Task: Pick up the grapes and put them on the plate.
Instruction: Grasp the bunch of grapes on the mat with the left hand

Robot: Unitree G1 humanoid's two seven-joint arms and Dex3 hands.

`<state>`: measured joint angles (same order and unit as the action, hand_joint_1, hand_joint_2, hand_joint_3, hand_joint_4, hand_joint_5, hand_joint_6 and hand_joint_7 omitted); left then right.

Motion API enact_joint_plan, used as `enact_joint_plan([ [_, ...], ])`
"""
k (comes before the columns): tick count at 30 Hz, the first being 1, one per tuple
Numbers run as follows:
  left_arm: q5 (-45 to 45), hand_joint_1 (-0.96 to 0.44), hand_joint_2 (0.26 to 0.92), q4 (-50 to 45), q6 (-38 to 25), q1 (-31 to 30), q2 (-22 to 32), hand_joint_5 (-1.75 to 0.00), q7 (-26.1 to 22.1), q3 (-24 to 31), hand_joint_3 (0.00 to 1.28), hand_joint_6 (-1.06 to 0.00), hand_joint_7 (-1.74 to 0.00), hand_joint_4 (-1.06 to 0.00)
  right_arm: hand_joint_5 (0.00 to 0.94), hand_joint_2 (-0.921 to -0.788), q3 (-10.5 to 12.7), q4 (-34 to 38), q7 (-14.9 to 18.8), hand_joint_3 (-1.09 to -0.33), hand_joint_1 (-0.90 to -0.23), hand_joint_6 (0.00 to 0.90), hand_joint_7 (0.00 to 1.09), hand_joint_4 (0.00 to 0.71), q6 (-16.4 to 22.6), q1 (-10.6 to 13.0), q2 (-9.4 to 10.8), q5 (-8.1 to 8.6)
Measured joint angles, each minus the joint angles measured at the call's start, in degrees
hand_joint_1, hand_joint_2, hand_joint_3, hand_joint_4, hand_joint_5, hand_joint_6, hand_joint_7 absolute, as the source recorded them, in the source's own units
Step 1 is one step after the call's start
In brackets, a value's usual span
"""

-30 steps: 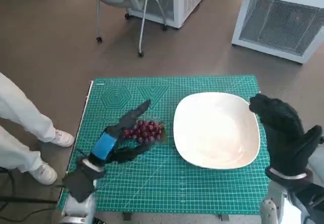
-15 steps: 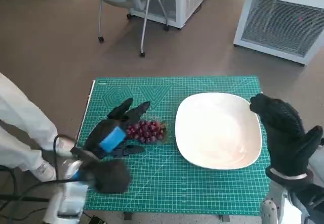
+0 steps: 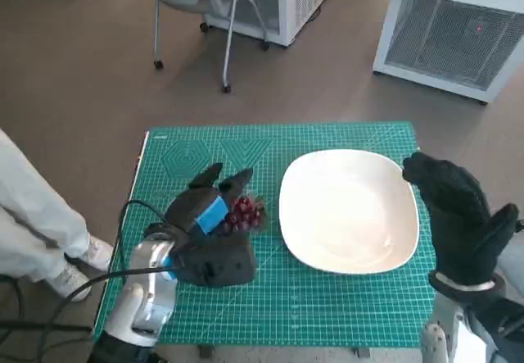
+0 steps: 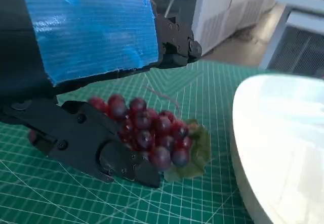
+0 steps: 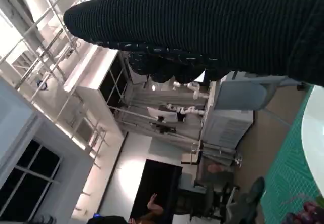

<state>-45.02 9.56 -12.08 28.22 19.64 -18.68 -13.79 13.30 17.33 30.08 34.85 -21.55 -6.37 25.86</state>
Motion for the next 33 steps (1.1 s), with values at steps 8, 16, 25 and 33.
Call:
enact_joint_plan([
  [8, 0.8, -0.30, 0.732, 10.4, -0.7, 5.5, -0.6, 0.00, 0.9, -2.6, 0.01, -0.20, 0.00, 0.00, 0.382, -0.921, 0.0, -0.7, 0.1, -0.582, -0.420, 0.209, 0.86, 0.482, -0.6, 0.1, -0.1, 0.83],
  [16, 2.0, -0.32, 0.740, 22.9, -1.0, 11.5, -2.7, 0.00, 2.4, -5.0, 0.01, -0.19, 0.00, 0.00, 0.385, -0.921, 0.0, -0.8, 0.2, -0.583, -0.419, 0.209, 0.86, 0.480, -0.6, 0.3, -0.1, 0.87],
  [25, 3.2, -0.32, 0.749, 36.4, -0.9, 18.4, -5.4, 0.00, 4.6, -7.4, 0.01, -0.18, 0.00, 0.00, 0.389, -0.921, 0.0, -0.9, 0.6, -0.589, -0.417, 0.214, 0.86, 0.477, -0.5, 0.5, -0.2, 0.86],
  [33, 4.7, -0.27, 0.766, 47.7, 1.6, 23.6, -6.9, -0.02, 7.7, -8.8, 0.01, -0.22, -0.02, -0.05, 0.392, -0.921, 0.0, -0.9, 0.8, -0.599, -0.416, 0.212, 0.87, 0.470, -0.2, 1.0, -0.2, 0.86],
])
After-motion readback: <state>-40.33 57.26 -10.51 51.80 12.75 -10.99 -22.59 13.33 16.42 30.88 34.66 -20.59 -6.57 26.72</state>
